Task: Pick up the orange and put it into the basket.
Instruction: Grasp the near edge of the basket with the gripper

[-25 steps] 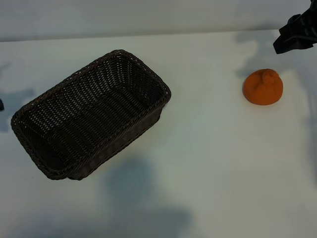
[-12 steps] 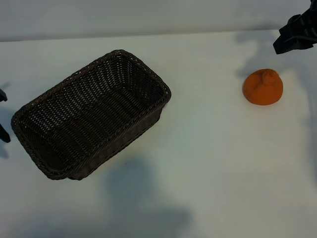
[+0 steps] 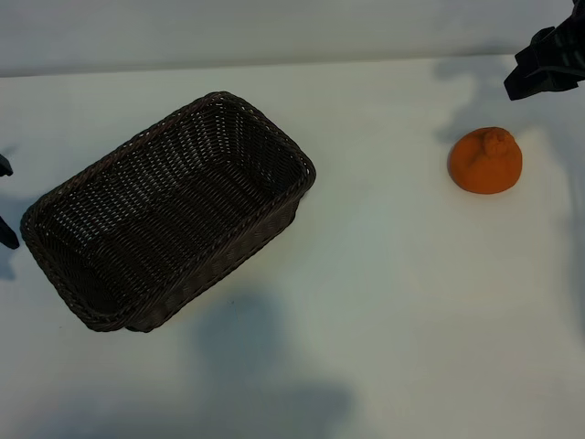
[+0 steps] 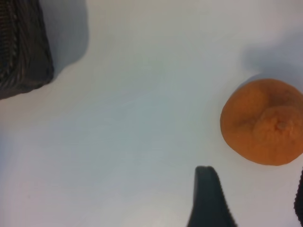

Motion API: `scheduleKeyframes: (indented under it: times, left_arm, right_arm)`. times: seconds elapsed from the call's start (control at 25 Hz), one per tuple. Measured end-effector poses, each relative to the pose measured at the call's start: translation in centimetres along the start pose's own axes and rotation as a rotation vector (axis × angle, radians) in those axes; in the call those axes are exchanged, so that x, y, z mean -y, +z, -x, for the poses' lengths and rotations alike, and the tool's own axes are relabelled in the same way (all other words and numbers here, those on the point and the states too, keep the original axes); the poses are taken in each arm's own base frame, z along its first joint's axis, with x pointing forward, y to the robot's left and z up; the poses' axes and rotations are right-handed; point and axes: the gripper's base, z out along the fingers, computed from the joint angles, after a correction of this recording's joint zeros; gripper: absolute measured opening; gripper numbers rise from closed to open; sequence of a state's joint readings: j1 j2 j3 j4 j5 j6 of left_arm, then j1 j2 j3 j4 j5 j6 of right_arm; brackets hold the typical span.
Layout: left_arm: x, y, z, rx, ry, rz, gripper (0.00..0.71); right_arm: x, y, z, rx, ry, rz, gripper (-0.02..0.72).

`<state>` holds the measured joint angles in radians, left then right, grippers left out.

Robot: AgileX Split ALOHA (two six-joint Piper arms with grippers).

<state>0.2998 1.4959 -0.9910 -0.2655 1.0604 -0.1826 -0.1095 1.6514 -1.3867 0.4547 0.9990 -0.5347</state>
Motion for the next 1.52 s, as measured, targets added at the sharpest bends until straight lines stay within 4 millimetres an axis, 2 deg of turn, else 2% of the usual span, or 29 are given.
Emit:
scheduleKeyframes:
  times: [0.64,0.76,0.92,1.12,1.36,1.52]
  left_arm:
    - [0.2,0.3,0.4,0.033,-0.012,-0.025,0.503]
    - [-0.1,1.5,0.4,0.019,-0.027,-0.023,0.503]
    - [-0.5,4.1,0.3,0.002,-0.058,-0.039,0.503]
    - [-0.3,5.0,0.6,0.034,-0.054,-0.119,0.503]
    - [0.1,5.1,0.7,0.024,-0.042,-0.157,0.503]
    - [0.5,4.4,1.3,-0.014,-0.019,-0.16,0.503]
  right_arm:
    - [0.0,0.0,0.0,-0.003,0.0,0.002,0.433]
    - [0.0,0.0,0.0,-0.002,0.001,0.003,0.433]
    - [0.0,0.0,0.0,-0.002,0.002,0.004,0.433]
    - [0.0,0.0,0.0,-0.003,0.002,0.005,0.433]
    - [0.0,0.0,0.0,-0.003,0.002,0.005,0.433]
    - [0.0,0.0,0.0,-0.003,0.002,0.005,0.433]
